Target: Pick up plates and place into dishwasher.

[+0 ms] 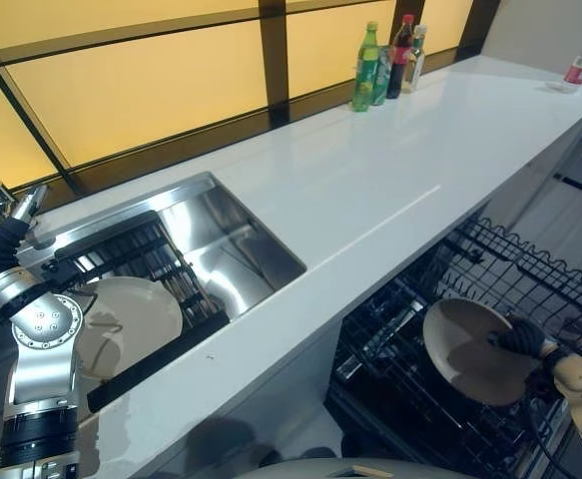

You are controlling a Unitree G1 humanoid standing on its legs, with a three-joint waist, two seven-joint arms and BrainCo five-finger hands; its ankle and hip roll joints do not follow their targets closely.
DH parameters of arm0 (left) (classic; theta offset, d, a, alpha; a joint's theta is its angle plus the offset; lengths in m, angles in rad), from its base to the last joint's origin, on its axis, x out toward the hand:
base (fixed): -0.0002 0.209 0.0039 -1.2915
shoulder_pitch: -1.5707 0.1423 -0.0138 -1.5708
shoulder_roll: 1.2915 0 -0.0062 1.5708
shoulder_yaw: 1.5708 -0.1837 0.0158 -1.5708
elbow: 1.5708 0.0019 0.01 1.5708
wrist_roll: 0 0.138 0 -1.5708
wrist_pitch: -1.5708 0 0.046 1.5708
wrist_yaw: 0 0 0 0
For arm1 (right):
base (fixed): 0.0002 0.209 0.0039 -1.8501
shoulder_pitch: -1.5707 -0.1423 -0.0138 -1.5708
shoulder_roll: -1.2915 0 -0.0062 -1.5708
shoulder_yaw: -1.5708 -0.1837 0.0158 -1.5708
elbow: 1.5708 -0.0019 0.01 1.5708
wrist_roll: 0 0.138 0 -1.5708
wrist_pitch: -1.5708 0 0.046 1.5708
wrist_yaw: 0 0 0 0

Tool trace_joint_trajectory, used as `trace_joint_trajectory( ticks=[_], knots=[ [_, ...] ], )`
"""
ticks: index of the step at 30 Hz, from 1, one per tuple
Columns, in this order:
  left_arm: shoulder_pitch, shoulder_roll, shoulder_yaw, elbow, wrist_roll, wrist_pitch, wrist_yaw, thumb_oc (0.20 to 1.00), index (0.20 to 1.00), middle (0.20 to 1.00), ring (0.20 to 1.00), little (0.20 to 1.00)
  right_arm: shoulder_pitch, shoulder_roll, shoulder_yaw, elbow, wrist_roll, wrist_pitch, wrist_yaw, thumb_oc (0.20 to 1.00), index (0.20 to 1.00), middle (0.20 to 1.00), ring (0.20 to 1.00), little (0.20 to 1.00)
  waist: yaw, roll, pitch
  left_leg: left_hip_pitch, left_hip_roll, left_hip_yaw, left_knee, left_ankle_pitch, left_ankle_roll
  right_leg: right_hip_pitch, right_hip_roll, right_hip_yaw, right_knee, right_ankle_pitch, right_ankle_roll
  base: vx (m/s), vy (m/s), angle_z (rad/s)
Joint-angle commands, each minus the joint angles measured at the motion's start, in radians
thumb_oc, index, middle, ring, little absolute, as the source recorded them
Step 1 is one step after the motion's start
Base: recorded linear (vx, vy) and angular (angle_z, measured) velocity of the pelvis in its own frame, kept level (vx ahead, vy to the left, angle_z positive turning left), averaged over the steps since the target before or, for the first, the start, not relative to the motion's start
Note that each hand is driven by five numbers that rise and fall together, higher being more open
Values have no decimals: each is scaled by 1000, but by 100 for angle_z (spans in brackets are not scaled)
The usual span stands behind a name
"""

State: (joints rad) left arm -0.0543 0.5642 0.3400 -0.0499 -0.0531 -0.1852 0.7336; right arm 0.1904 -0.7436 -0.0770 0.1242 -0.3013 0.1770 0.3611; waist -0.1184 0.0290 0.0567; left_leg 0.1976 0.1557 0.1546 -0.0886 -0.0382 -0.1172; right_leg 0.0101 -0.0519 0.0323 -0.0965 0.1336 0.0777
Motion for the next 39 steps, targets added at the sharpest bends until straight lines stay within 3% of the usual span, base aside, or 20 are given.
trace_joint_trajectory(
  ticks=[1, 7, 17, 29, 39],
  knots=[
    [-12, 65, 50, 33, 47, -54, -11, 1000, 1000, 1000, 1000, 1000, -79, -35, 32, 7, -54, -60, 20, 200, 200, 200, 200, 200, -9, -75, -14, -68, -26, -33, 35, 82, 40, 73, 24, -32, 25, -74, -36, 24, 4, 6],
    [3, 50, 51, 23, 50, -59, -7, 1000, 1000, 1000, 1000, 1000, -67, -38, 96, -34, -202, -103, 111, 200, 200, 200, 200, 200, -10, -69, -10, -74, -25, -31, 45, 82, 37, 67, 23, -30, 34, -80, -37, 11, 7, 2],
    [-5, 24, 21, -8, 60, -27, 19, 1000, 1000, 1000, 1000, 1000, -92, 41, 299, 39, -399, -66, 28, 200, 200, 200, 200, 200, -2, -46, 5, -85, -29, -32, 60, 80, 39, 61, 13, -31, 41, -87, -39, 14, 38, 1],
    [-40, 35, -11, -11, 61, 4, -7, 1000, 1000, 1000, 1000, 1000, -120, 139, 442, 240, -376, 8, 32, 200, 200, 200, 200, 200, 20, -32, 5, -96, -33, -42, 70, 72, 36, 65, -2, -57, 46, -100, -38, 6, 7, 1],
    [-43, 41, -10, -20, 56, 22, -25, 1000, 1000, 1000, 1000, 1000, -113, 180, 456, 328, -303, 31, 25, 200, 200, 200, 200, 200, 38, -37, 0, -94, -33, -63, 79, 66, 34, 83, -4, -72, 45, -106, -40, 15, -6, 10]
  ],
)
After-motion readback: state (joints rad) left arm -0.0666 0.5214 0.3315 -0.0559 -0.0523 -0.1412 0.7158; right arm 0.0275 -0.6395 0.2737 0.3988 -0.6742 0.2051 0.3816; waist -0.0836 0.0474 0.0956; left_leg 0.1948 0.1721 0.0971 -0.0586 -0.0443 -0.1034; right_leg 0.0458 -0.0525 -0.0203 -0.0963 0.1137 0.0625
